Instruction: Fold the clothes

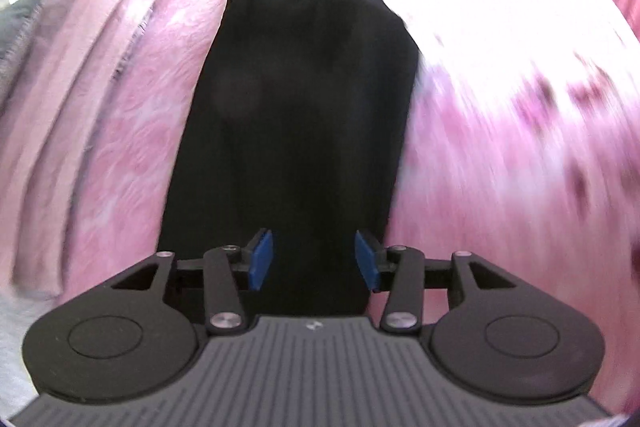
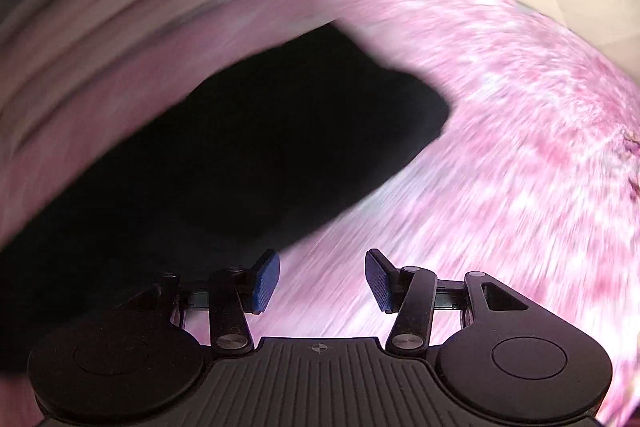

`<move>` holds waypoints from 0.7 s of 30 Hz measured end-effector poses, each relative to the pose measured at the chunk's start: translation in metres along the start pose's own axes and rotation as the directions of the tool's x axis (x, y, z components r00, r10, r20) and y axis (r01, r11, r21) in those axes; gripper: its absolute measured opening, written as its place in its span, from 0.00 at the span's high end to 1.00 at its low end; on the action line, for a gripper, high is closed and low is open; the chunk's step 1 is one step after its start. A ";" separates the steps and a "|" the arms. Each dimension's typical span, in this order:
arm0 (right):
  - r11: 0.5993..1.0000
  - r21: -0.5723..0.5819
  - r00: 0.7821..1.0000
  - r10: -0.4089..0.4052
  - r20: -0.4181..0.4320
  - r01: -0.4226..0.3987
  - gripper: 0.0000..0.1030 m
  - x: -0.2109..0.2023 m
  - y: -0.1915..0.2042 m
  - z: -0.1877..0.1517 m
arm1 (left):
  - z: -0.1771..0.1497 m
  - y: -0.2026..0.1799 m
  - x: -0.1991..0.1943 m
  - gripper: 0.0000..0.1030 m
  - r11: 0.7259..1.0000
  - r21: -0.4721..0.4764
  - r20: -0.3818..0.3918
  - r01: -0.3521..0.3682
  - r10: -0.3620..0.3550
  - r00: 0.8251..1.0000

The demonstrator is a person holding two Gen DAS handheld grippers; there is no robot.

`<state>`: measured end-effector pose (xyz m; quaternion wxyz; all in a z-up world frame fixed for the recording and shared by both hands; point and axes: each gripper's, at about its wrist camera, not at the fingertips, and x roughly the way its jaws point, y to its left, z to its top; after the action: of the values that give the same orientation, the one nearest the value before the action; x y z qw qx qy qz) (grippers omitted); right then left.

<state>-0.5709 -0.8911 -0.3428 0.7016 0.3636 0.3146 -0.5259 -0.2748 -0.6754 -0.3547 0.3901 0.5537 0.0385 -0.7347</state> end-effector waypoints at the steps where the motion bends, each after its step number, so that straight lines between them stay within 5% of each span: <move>1: 1.000 0.028 1.000 0.003 0.008 -0.003 0.50 0.009 -0.016 0.017 | 0.013 0.005 0.013 0.60 1.000 -0.019 -0.011 0.009 -0.009 1.000; 6: 0.999 0.039 1.000 0.028 0.001 -0.028 0.49 0.059 -0.055 0.071 | 0.046 0.024 0.053 0.60 0.999 -0.039 -0.051 0.025 -0.027 0.998; 8: 1.000 0.002 1.000 0.030 0.001 -0.030 0.35 0.069 -0.058 0.079 | 0.047 0.028 0.051 0.60 0.999 -0.034 -0.056 0.013 -0.015 0.998; 10: 1.000 -0.003 1.000 0.028 0.014 -0.028 0.35 0.071 -0.060 0.085 | 0.047 0.029 0.043 0.60 1.000 -0.026 -0.047 0.009 -0.011 0.999; 15: 1.000 0.016 0.998 -0.002 0.067 0.001 0.35 0.027 -0.040 0.054 | 0.029 0.010 0.013 0.45 0.996 0.079 0.043 0.045 -0.049 0.998; 21: 0.999 0.042 1.000 0.010 0.013 -0.010 0.35 -0.029 0.016 -0.040 | -0.004 -0.034 0.010 0.49 0.950 0.312 0.105 0.014 -0.049 0.993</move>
<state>-0.5646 -0.8396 -0.3382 0.6983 0.3766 0.2973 -0.5312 -0.2934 -0.6549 -0.3777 0.2881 0.5656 -0.0904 -0.7674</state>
